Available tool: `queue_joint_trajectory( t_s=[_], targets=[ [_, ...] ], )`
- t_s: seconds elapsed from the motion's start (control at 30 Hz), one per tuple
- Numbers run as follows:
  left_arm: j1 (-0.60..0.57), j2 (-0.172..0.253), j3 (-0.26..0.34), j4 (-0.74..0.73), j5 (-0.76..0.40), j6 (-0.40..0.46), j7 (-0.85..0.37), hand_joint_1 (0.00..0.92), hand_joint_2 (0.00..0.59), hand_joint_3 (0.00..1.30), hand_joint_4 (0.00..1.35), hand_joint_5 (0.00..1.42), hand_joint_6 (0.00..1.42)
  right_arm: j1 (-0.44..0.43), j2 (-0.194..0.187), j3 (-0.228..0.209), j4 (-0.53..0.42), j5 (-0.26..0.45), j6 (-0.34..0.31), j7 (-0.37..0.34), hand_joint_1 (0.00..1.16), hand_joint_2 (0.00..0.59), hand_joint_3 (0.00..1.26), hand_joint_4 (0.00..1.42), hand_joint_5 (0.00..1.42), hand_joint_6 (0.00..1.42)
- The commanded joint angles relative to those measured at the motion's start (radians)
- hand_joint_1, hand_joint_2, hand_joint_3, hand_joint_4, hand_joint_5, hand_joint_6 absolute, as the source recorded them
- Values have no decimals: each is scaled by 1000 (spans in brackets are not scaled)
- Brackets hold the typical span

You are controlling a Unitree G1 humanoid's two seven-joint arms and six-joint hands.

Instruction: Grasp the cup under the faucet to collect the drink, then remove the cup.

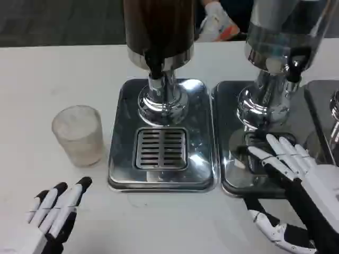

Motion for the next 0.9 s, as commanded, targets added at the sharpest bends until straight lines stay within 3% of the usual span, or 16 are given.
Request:
queue_joint_trajectory(
  t_s=[0.03,0.6,0.9],
  targets=[
    [-7,20,-11,9,-16,16,0,0,112,0,0,0,0,10,6,1,-25,3,10,-6,465,498,177,0,0,0],
    [-15,31,-17,29,-17,12,29,0,110,0,0,0,0,-4,21,28,-31,-2,36,2,467,498,186,0,0,0],
    [-78,10,5,105,-45,-25,165,0,80,0,0,0,0,-4,40,57,-45,-27,59,-10,468,498,194,0,0,0]
  ],
)
